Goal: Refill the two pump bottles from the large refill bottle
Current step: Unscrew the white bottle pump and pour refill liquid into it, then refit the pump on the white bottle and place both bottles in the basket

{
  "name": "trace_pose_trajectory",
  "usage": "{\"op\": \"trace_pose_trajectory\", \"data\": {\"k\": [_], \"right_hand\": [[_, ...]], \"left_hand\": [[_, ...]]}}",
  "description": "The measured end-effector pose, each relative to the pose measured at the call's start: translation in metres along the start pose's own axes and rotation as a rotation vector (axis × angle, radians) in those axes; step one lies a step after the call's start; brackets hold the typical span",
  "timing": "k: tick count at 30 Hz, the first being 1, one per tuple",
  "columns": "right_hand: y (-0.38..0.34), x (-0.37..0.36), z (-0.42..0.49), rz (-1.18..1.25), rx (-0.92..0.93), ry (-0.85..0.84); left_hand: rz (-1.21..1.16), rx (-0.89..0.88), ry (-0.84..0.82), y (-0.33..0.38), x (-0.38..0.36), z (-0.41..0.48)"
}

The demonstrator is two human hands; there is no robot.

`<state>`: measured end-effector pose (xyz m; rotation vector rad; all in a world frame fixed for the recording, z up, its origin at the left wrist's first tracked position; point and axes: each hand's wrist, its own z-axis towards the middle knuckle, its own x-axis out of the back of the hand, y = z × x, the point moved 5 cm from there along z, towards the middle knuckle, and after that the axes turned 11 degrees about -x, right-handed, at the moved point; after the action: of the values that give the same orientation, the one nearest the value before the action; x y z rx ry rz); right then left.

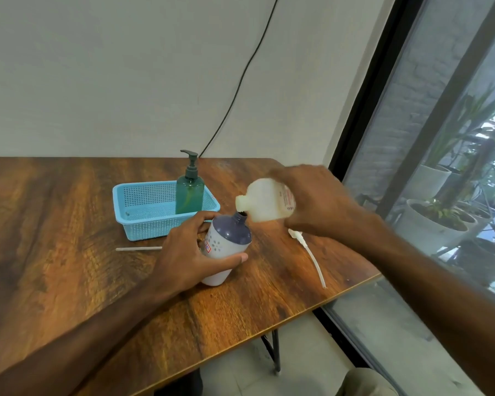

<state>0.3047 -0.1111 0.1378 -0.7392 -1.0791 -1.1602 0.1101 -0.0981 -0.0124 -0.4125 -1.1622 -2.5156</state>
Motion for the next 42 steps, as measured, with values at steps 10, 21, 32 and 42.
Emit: {"op": "trace_pose_trajectory", "data": {"k": [10,21,32,42], "right_hand": [[0.045,-0.107,-0.010,0.798,-0.495,0.047],[0.026,-0.146,-0.006,0.987,-0.553,0.063],[0.051,-0.154,-0.051,0.914,-0.568,0.042],[0.010,-0.142,-0.070,0.988,-0.420,0.118]], "left_hand": [[-0.030,0.047,0.044,-0.004,0.001,0.002],[0.004,0.049,0.028,-0.003,0.001,0.000],[0.052,0.079,-0.020,0.000,0.002,-0.001],[0.146,0.055,-0.133,-0.005,0.006,0.009]]}}
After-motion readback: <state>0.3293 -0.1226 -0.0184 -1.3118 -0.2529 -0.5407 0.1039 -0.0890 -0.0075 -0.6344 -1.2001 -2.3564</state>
